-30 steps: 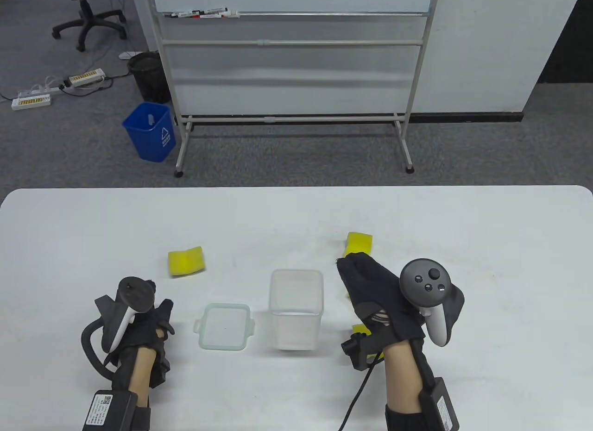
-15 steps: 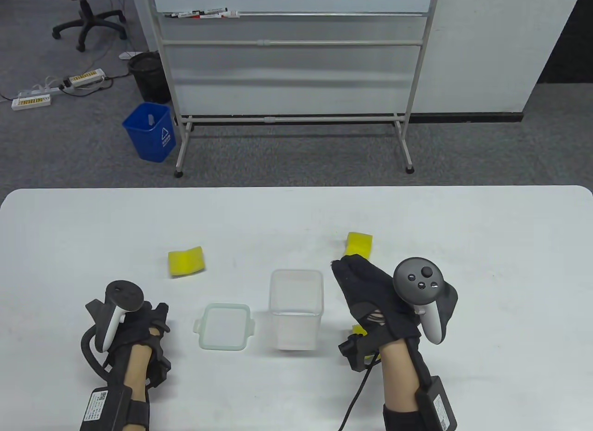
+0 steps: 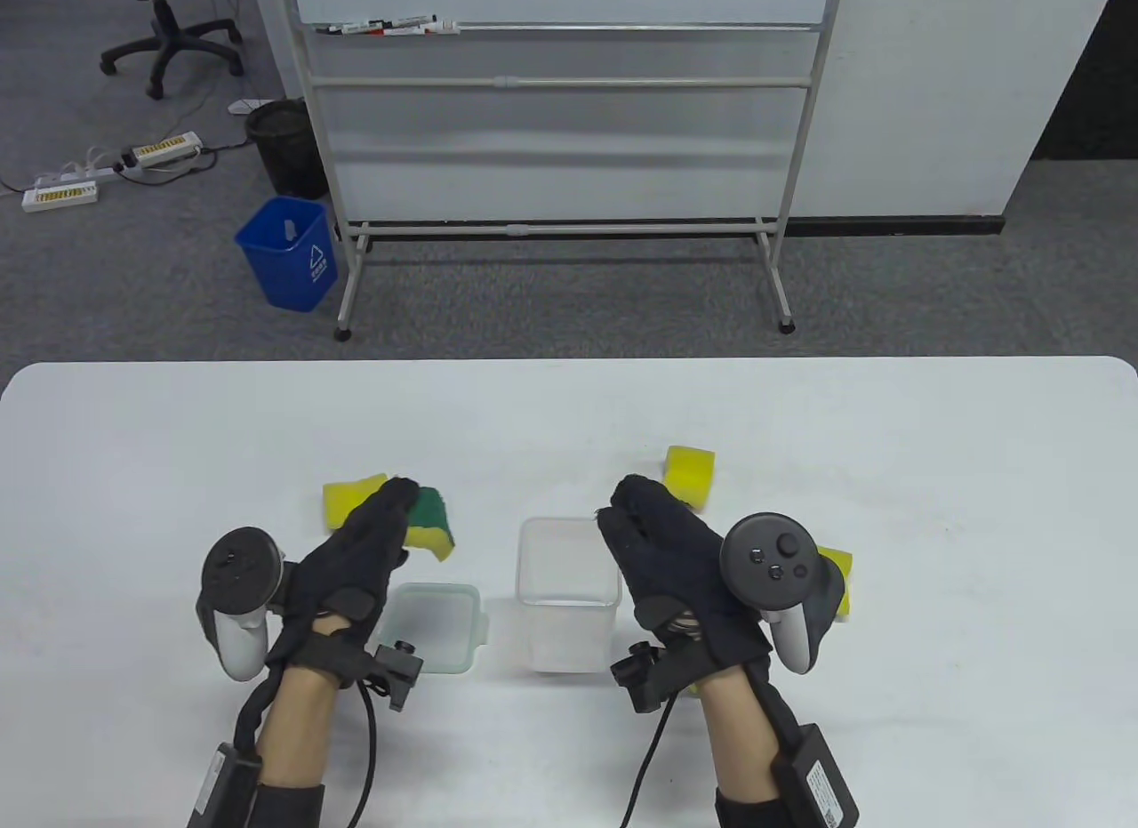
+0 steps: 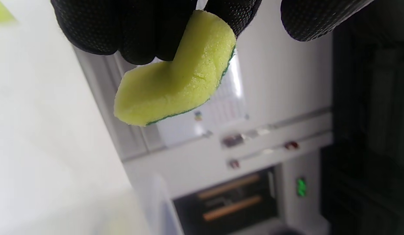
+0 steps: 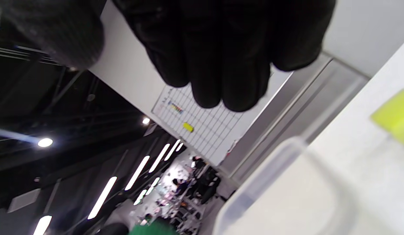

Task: Squeeze sponges into plastic airtight container

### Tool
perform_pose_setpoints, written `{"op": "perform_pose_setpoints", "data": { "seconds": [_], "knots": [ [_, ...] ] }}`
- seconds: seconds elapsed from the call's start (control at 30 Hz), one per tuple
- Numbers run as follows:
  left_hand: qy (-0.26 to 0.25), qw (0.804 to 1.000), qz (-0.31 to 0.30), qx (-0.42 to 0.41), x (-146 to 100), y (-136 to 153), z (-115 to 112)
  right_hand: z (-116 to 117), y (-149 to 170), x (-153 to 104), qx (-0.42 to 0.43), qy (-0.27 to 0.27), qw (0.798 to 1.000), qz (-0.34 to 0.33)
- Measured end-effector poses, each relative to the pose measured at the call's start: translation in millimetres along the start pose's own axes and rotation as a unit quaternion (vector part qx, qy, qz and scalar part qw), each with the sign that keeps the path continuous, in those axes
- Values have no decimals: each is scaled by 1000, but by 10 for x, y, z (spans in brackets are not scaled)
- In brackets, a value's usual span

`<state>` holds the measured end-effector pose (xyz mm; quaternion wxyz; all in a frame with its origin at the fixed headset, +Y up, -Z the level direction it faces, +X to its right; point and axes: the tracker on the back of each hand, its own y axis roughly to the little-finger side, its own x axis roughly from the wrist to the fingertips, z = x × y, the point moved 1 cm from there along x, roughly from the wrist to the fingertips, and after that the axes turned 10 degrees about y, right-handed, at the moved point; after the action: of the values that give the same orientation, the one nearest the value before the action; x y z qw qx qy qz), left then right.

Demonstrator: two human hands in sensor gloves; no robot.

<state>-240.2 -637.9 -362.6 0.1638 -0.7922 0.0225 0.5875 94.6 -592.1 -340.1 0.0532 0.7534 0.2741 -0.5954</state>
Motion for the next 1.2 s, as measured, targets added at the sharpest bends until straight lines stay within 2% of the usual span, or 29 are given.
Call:
{"op": "perform_pose_setpoints", "data": {
  "seconds": [0.2, 0.27, 0.37, 0.43, 0.5, 0.6, 0.7, 0.87, 0.93, 1.03, 1.13, 1.2],
  "knots": [
    [65, 994, -85, 10, 146, -598, -568, 130, -133, -88, 26, -12, 999, -27],
    [85, 991, -103, -5, 183, -686, -709, 131, -148, -98, 34, -10, 999, -33],
    [86, 989, -118, -11, 211, -664, -852, 106, -148, -112, 39, 18, 999, -30],
    [94, 987, -119, -48, 243, -606, -946, 106, -121, -117, 13, 47, 998, -25],
    [131, 981, -123, -67, 258, -576, -1001, 108, -77, -110, -17, 70, 997, -19],
    [133, 982, -121, -50, 260, -529, -998, 114, -14, -93, -14, 82, 997, 2],
    [125, 986, -112, -24, 269, -519, -924, 120, 49, -56, 6, 69, 998, 14],
    [41, 994, -89, 53, 240, -512, -775, 124, 42, -23, -5, 36, 999, 0],
    [31, 991, -81, 102, 255, -492, -722, 136, 18, -20, -9, 14, 1000, -11],
    [66, 991, -66, 97, 298, -421, -676, 184, -45, -16, -1, -34, 998, -49],
    [99, 992, -62, 39, 344, -350, -643, 211, -78, -27, -19, -41, 997, -64],
    [112, 991, -56, 35, 363, -323, -639, 232, -76, -25, -18, -54, 996, -72]
  ]
}}
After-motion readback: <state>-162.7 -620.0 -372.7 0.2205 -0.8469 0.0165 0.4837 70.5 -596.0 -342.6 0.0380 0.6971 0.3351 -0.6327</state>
